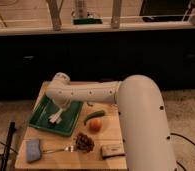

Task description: Wipe tray with brush

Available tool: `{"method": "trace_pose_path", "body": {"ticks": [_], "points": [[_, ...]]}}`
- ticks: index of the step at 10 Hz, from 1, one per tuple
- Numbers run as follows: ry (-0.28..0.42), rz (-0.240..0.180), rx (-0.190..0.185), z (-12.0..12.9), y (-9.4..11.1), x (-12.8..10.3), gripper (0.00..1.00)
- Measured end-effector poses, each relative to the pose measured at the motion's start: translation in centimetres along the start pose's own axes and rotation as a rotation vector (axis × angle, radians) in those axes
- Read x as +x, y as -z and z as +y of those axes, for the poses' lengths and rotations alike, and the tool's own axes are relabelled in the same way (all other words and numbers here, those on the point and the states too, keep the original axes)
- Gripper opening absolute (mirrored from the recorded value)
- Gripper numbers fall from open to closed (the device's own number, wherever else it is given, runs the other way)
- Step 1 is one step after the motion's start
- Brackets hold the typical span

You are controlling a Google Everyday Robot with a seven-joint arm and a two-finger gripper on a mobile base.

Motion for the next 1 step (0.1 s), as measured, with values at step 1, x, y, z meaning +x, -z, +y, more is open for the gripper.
{"method": "trace_pose_path", "body": {"ticks": [1], "points": [[0.0,0.0,0.0,0.0,0.0,0.0,0.0]]}}
